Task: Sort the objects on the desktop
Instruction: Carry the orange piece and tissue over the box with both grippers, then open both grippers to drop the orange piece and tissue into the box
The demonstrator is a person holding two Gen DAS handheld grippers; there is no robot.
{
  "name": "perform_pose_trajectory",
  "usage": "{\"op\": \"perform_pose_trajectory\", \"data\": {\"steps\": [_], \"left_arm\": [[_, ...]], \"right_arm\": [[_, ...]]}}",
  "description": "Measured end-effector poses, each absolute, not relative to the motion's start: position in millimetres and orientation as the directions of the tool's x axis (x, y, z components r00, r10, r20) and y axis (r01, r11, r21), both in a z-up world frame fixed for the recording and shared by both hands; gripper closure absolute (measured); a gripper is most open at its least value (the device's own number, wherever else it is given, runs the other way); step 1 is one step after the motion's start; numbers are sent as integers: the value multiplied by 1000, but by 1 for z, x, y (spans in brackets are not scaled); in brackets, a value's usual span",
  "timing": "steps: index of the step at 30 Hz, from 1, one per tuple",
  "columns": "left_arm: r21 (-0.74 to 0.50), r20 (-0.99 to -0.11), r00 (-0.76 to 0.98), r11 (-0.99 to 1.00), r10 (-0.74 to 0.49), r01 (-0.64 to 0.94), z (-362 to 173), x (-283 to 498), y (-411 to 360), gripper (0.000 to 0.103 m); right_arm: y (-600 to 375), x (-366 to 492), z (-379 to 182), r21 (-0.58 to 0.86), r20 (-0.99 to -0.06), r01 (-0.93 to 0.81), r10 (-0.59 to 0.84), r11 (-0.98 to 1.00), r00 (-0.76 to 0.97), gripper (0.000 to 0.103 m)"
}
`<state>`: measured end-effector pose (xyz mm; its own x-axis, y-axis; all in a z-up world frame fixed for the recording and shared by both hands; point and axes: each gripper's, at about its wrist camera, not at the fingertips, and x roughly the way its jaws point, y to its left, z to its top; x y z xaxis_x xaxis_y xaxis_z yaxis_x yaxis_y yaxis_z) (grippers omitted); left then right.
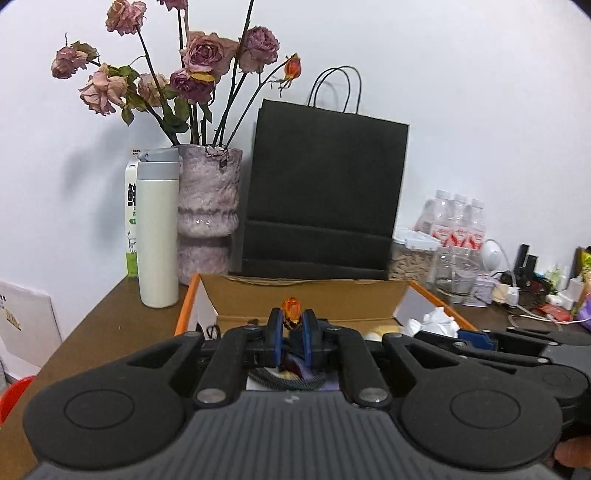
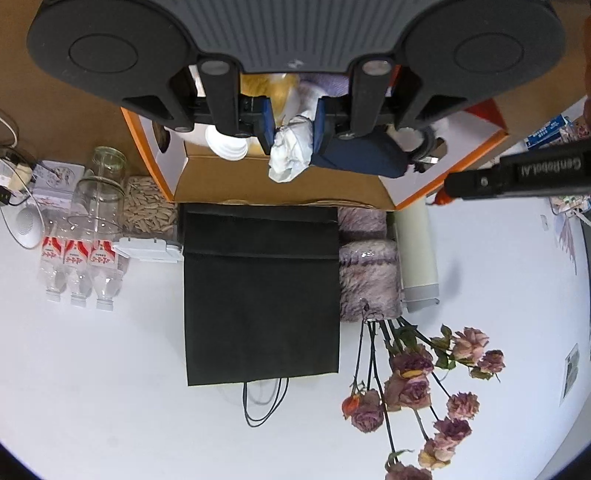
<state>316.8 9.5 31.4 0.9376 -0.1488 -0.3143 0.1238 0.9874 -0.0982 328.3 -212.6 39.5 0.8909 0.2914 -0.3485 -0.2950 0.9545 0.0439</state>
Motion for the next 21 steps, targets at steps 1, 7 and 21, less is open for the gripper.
{"op": "perform_pose_trajectory", "data": {"steps": [1,7,21], "left_arm": [[-93,-315,939,989,-140,117,30,323,10,91],[-66,-344,932,993,-114,97,16,357,13,91],[-42,-344,934,996,-94,84,5,371,16,75]], "right_arm": [[-212,334,38,38,-350,-298,292,954,890,83],[-212,360,27,7,-361,-316,297,949,884,83],[-212,372,17,-35,-355,-333,299,942,886,50]]}}
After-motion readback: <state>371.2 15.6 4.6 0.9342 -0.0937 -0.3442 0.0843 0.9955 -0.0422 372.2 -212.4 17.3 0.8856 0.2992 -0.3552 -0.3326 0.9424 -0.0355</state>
